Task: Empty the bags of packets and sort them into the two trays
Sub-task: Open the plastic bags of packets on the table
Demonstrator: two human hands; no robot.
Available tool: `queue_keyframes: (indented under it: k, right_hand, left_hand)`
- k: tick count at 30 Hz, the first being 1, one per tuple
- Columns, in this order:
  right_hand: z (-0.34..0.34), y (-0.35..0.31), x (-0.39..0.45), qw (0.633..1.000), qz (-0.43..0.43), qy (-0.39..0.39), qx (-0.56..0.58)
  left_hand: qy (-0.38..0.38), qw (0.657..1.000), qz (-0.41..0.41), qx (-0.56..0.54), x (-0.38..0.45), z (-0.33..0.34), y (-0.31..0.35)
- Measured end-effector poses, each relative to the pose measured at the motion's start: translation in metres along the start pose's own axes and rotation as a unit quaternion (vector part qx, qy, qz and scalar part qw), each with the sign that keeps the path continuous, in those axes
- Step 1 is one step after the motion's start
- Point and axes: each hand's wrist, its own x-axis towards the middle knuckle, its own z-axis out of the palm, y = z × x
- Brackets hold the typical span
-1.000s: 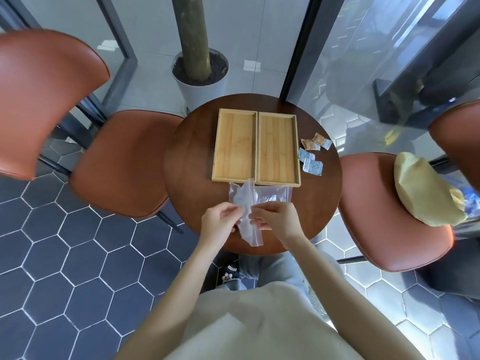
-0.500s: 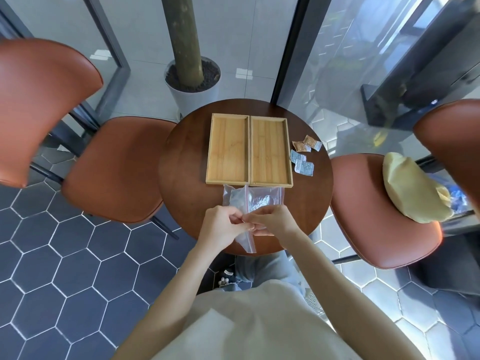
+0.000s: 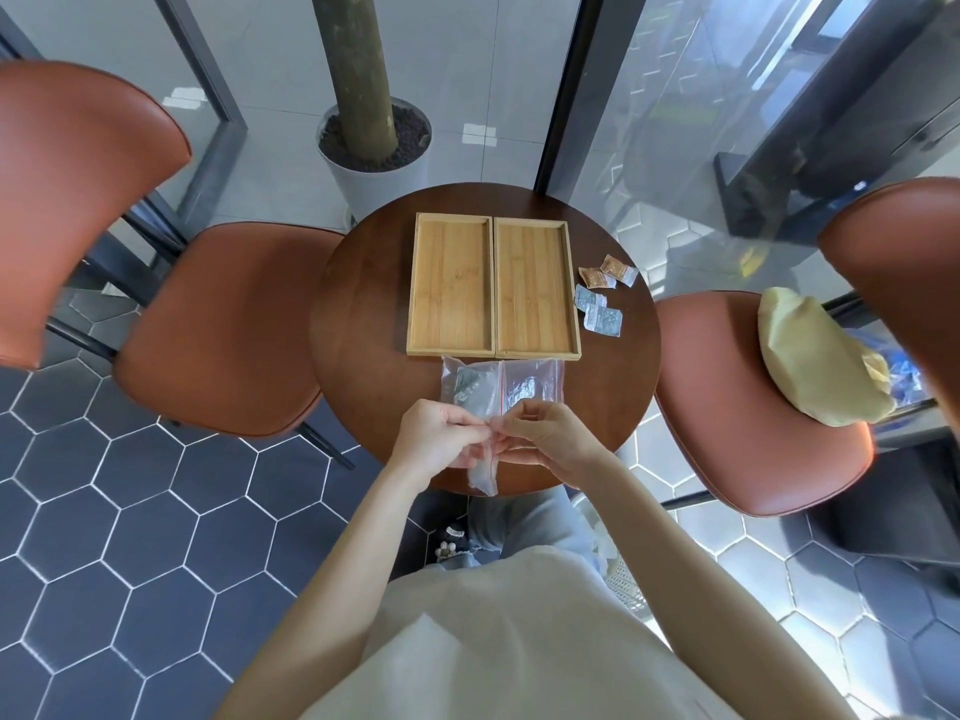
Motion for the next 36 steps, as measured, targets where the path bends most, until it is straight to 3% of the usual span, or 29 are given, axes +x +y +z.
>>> queue_keyframes:
  k: [3,6,9,11,13,17,19,21,23,26,29,31,34,36]
  right_hand:
    - [0.002,0.004,-0.001,0.997,-0.017,0.07,0.01]
    - [-0.002,0.001,-0.004,0.976,-0.058,0.172,-0.117]
    - [-0.008,-0.006,-0.009,0.907,-0.131,0.243,-0.317]
    - [-0.008,-0.009,-0.011,0.865,-0.173,0.251,-0.399]
    - [-0.002,-0.012,-0.012,0.864,-0.188,0.234,-0.404]
    - [0.015,-0.011,-0.01,0.925,-0.134,0.219,-0.28]
    - [0.019,-0.008,-0.009,0.93,-0.116,0.22,-0.27]
    - [0.019,-0.006,-0.009,0.921,-0.126,0.217,-0.298]
    - [0.009,-0.007,-0.009,0.886,-0.146,0.237,-0.372]
    - [-0.01,-0.012,-0.007,0.851,-0.159,0.263,-0.426]
    - [-0.013,-0.012,-0.002,0.861,-0.177,0.24,-0.412]
    - [-0.013,-0.01,0.001,0.888,-0.171,0.21,-0.372]
    - [-0.019,-0.006,-0.001,0.965,-0.119,0.137,-0.189]
    - [-0.024,0.003,0.001,0.986,-0.081,0.142,-0.033]
  left_hand:
    - [0.091,0.996,-0.002,-0.025,-0.002,0.0,-0.001]
    - [0.16,0.985,0.049,0.05,-0.006,-0.007,-0.001]
    - [0.199,0.96,0.098,0.171,-0.009,-0.017,0.003]
    - [0.213,0.933,0.124,0.263,-0.012,-0.021,0.007]
    - [0.208,0.921,0.142,0.297,-0.013,-0.02,0.008]
    - [0.174,0.924,0.146,0.306,-0.012,-0.005,0.009]
    - [0.172,0.922,0.136,0.319,-0.01,0.0,0.009]
    - [0.182,0.913,0.13,0.342,-0.008,0.0,0.009]
    - [0.203,0.909,0.126,0.342,-0.005,-0.007,0.01]
    - [0.222,0.924,0.106,0.292,-0.003,-0.023,0.014]
    - [0.207,0.93,0.119,0.28,-0.004,-0.023,0.018]
    - [0.189,0.935,0.137,0.268,-0.007,-0.019,0.021]
    - [0.17,0.945,0.156,0.232,-0.011,-0.016,0.027]
    - [0.169,0.948,0.162,0.215,-0.015,-0.015,0.035]
